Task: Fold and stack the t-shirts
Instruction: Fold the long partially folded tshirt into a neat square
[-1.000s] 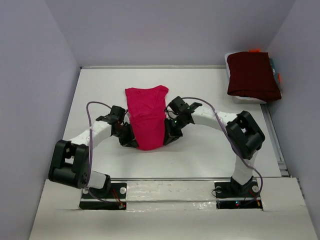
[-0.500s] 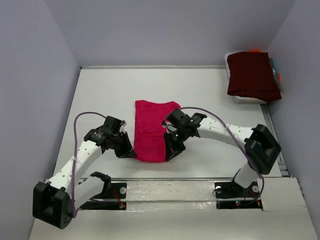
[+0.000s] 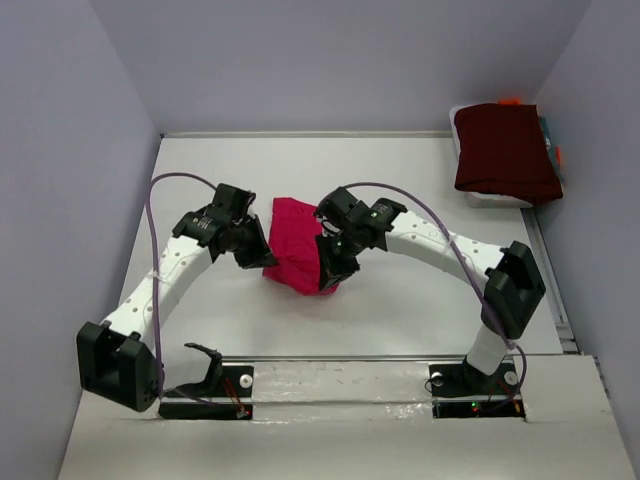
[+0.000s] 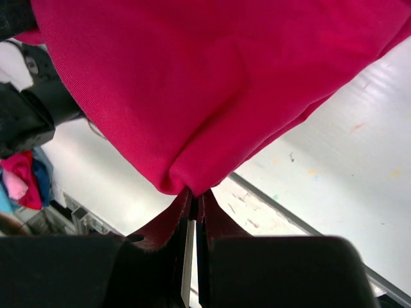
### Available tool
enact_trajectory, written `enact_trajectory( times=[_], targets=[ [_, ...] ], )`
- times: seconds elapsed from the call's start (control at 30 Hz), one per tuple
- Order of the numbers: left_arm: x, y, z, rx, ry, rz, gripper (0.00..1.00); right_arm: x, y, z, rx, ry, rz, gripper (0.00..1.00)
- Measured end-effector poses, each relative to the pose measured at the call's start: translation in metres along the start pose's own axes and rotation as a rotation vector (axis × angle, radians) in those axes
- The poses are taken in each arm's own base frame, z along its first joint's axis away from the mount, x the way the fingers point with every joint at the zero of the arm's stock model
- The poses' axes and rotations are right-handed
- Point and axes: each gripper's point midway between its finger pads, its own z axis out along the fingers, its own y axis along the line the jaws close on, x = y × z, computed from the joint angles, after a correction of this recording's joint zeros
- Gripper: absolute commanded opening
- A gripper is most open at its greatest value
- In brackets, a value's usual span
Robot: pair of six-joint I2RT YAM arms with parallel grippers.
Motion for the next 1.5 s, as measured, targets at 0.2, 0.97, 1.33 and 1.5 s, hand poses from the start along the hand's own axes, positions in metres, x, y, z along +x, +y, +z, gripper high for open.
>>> enact_trajectory(
  times=[0.2,0.97,1.33,1.5],
  targets=[
    [-0.032,-0.011,0.017,-0.036,-0.014,0.039,0.06,-0.032,-0.004,0.003,0.072,-0.043,0.016,0.07],
    [-0.169,-0.079,0.082,-0.029,-0.129,0.155,0.06,-0.161,-0.069,-0.019,0.187,-0.233,0.136,0.07],
    [-0.224,-0.106,0.093,0.025,-0.203,0.168,0.06,-0.198,-0.104,-0.027,0.218,-0.295,0.187,0.07],
    [-0.241,-0.118,0.094,0.066,-0.237,0.176,0.06,-0.212,-0.115,-0.033,0.222,-0.329,0.201,0.07]
  ],
)
